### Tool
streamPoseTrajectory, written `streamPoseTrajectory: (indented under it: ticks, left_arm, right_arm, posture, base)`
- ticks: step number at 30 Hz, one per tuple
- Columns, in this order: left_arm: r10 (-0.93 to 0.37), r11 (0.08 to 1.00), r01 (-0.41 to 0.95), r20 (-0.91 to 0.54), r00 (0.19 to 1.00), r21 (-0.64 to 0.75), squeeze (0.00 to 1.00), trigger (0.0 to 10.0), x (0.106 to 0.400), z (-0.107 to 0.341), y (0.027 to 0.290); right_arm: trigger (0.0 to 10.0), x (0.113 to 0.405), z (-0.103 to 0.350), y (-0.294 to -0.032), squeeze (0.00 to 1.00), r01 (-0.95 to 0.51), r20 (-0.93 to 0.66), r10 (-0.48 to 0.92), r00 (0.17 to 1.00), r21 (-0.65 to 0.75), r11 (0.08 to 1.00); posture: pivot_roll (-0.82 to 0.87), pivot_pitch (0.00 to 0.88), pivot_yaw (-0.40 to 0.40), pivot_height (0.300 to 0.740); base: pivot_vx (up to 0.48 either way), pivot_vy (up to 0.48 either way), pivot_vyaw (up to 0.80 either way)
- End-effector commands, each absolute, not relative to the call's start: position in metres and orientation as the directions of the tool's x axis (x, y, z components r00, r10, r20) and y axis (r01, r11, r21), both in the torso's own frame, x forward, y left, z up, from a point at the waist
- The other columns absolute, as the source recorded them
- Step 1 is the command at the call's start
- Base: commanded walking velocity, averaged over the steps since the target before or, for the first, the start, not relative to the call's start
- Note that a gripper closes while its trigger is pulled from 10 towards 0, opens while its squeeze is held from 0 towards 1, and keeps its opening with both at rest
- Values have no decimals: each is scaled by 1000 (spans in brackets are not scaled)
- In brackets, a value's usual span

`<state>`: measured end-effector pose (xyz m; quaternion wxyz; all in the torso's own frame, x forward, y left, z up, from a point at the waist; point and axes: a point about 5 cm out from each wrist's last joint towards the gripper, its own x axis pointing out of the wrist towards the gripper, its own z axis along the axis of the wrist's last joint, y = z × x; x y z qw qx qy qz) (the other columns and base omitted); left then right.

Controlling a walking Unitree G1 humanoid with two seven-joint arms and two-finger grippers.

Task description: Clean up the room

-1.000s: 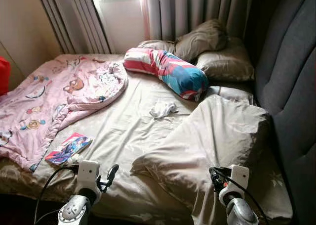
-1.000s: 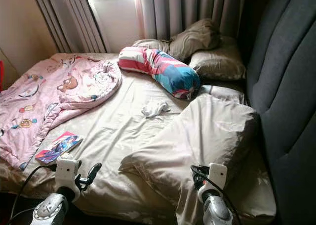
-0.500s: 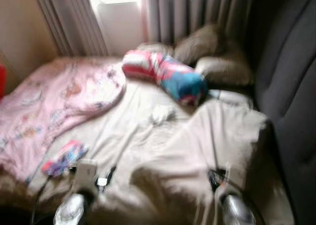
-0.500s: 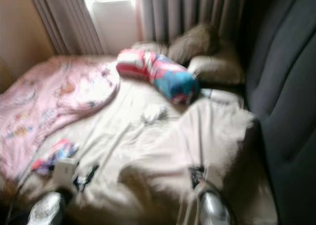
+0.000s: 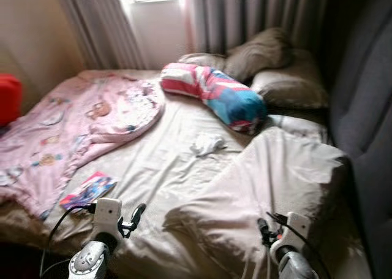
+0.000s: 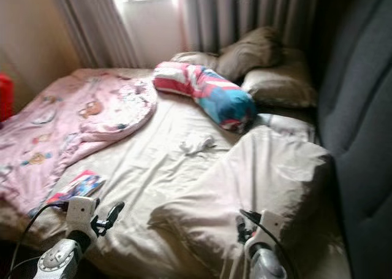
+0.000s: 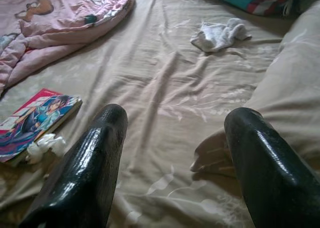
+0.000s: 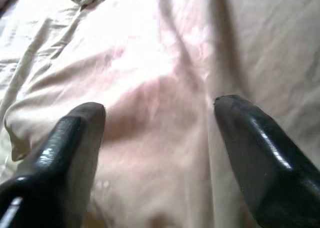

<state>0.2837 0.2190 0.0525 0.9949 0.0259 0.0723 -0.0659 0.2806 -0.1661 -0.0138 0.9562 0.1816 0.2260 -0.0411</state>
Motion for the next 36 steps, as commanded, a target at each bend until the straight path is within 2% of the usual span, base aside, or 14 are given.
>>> streamPoseTrajectory:
  ticks: [1, 11, 18, 24, 25, 27, 31, 36]
  left_arm:
    - [-125, 990, 133, -151, 981, 43, 0, 10000, 282, 53, 221]
    - [-137, 988, 147, -169, 976, 53, 0, 10000, 280, 52, 222]
    - [-139, 987, 151, -168, 976, 59, 0, 10000, 282, 53, 223]
    - [-149, 985, 161, -172, 974, 57, 0, 10000, 282, 52, 219]
    - [-149, 985, 161, -173, 974, 57, 0, 10000, 282, 52, 219]
    - [-149, 985, 161, -175, 973, 57, 0, 10000, 282, 51, 219]
    - [-150, 985, 163, -177, 973, 62, 0, 10000, 281, 50, 219]
    - [-163, 981, 178, -180, 970, 75, 0, 10000, 278, 50, 219]
  right_arm:
    - [10000, 273, -21, -170, 1000, 187, -482, -10, 876, 321, 928]
    - [10000, 270, -24, -172, 1000, 239, -518, -43, 855, 318, 918]
    - [10000, 270, -20, -175, 1000, 255, -473, -64, 879, 352, 901]
    - [10000, 256, -31, -177, 1000, 282, -533, -64, 844, 338, 898]
    - [10000, 252, -36, -176, 0, 290, -566, -62, 822, 321, 902]
    - [10000, 245, -43, -176, 0, 312, -610, -59, 790, 318, 895]
    - [10000, 242, -46, -172, 0, 333, -614, -28, 788, 388, 860]
    - [10000, 238, -51, -165, 0, 307, -637, 15, 771, 392, 868]
  posture:
    - [5, 76, 107, 674]
    - [-5, 90, 123, 674]
    - [-10, 89, 121, 674]
    - [-21, 86, 114, 674]
    - [-21, 86, 114, 674]
    - [-19, 82, 111, 674]
    - [-18, 80, 112, 674]
    - [-9, 76, 117, 674]
  base:
    - [0, 0, 0]
    - [0, 0, 0]
    - [0, 0, 0]
    - [0, 0, 0]
    - [0, 0, 0]
    - [0, 0, 0]
    - [0, 0, 0]
    - [0, 0, 0]
